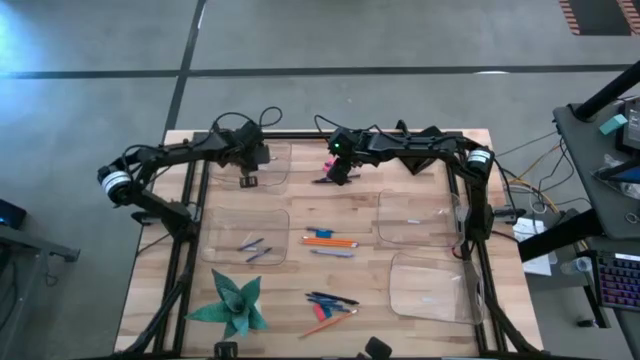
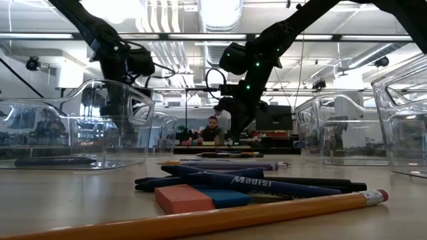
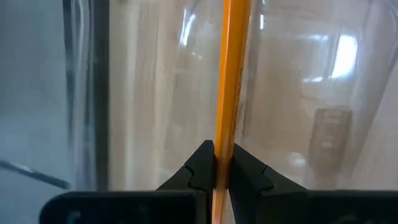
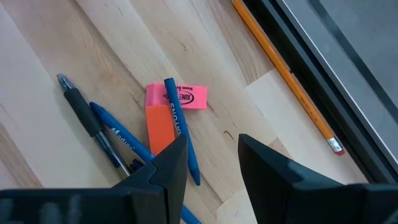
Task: Sort crayons/erasers/pens/pencils in bins
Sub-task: Put the pencil into the top left transparent bin, then put the blue crayon into the middle left transparent bin
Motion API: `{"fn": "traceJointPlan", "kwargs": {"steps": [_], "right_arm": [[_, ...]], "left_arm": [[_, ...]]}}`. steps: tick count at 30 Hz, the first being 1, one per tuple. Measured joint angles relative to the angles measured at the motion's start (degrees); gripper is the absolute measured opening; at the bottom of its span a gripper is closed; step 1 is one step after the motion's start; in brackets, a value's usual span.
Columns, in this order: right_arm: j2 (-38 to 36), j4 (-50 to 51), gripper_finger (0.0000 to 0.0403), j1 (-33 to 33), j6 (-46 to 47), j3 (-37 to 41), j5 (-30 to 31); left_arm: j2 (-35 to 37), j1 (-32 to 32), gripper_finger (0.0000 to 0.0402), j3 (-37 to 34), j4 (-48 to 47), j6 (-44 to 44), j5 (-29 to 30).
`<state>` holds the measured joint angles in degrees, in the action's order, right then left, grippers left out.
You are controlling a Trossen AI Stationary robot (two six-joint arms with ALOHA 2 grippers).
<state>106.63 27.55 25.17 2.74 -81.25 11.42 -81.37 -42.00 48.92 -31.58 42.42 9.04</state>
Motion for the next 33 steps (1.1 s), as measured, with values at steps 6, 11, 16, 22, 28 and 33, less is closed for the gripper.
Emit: {"fn": "traceJointPlan", "kwargs": {"steps": [6,11,16,22,28,33], "right_arm": [[0.0,0.0,0.0134,0.0,0.0,0.0,0.0],[0.0,0.0,0.0134,0.0,0.0,0.0,0.0],[0.0,0.0,0.0134,0.0,0.0,0.0,0.0],[0.0,0.0,0.0134,0.0,0.0,0.0,0.0],[0.0,0.0,0.0134,0.0,0.0,0.0,0.0],[0.0,0.0,0.0134,0.0,0.0,0.0,0.0]], "left_arm": [[-2.3,0.0,0.0012,0.5,-0.3,12.0,0.0],[-6.4,-0.5,0.0011,1.6,-1.3,12.0,-0.1],[-9.0,-0.8,0.0012,4.0,-2.9,12.0,0.0],[-9.4,-0.8,0.0016,4.9,-3.3,11.9,0.0],[-9.4,-0.8,0.0037,4.7,-3.4,11.3,0.0],[-9.4,-0.8,0.0043,4.7,-3.5,10.2,0.0]]}}
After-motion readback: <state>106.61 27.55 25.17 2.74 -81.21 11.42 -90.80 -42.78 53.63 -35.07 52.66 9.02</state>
